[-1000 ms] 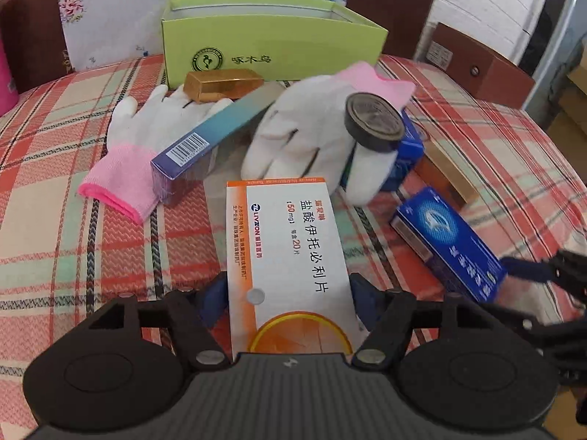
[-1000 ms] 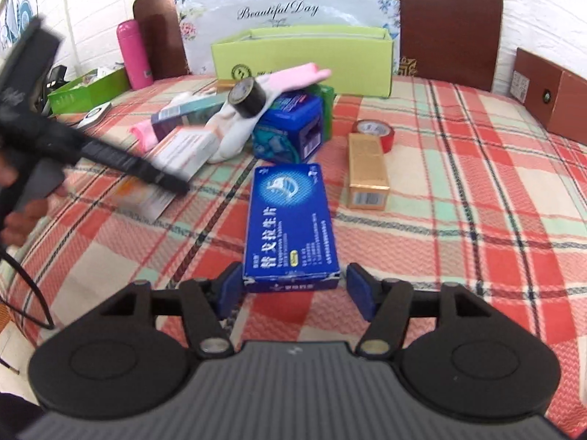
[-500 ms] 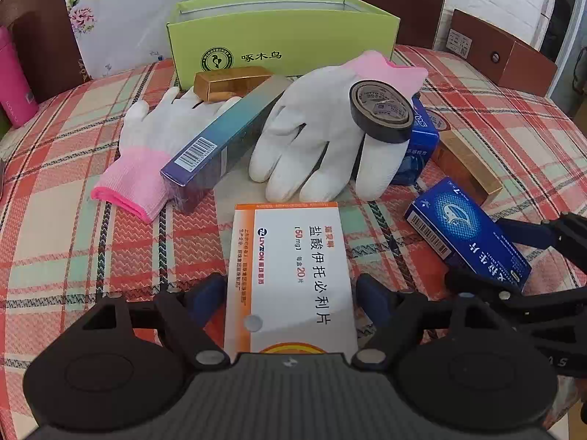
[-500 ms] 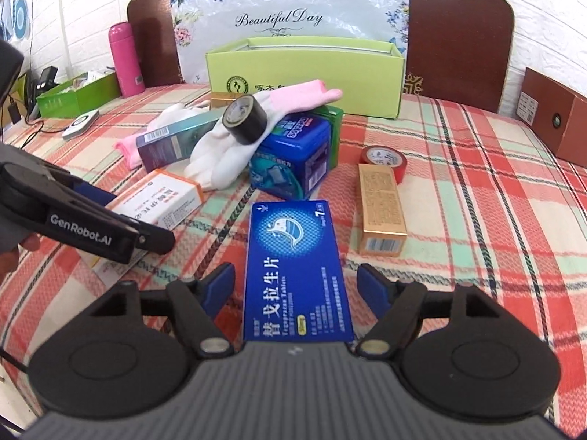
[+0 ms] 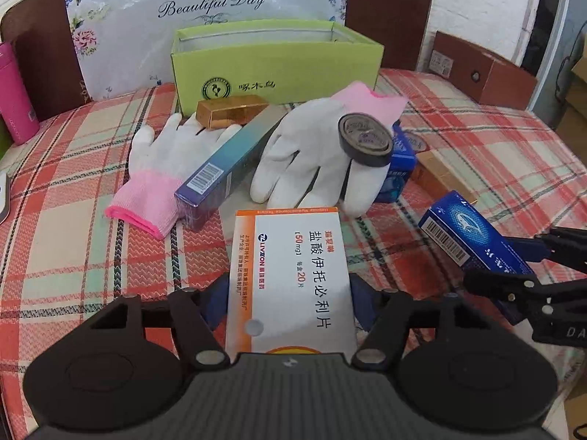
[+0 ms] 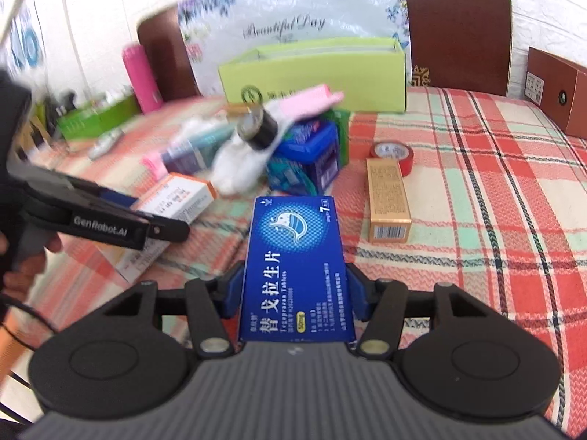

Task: Organize objects
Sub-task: 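Place both medicine boxes into the lime-green box and release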

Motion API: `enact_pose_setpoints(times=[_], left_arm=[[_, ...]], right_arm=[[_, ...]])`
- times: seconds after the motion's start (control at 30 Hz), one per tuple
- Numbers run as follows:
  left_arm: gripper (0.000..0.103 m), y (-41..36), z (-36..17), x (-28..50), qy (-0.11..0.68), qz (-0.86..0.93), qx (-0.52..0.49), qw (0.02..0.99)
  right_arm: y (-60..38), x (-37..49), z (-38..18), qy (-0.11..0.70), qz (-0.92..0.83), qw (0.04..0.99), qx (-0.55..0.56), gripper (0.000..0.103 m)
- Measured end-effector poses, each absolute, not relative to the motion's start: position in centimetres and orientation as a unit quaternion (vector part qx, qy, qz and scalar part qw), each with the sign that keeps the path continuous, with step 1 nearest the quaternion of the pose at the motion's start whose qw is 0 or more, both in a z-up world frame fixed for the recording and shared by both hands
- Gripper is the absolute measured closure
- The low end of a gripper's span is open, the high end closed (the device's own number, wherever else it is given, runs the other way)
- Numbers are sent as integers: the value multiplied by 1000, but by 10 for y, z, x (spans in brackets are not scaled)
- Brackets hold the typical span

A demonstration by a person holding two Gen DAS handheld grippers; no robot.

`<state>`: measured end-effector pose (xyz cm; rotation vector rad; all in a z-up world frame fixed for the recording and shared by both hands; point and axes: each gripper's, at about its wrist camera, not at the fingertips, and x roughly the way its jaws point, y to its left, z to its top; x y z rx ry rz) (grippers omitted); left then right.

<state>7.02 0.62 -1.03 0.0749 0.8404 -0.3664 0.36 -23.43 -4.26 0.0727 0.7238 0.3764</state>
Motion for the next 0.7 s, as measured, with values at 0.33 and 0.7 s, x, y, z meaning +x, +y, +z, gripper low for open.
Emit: enact_pose_setpoints(times=[0.33, 0.7], left_arm=[[34, 5, 77, 103, 288, -168, 34, 942], [34, 9, 105, 244, 254, -108, -67, 959]], right_arm=[[-237, 53, 33, 256, 199, 946, 10, 47], [-204, 195, 47, 243, 155, 958, 16, 47]])
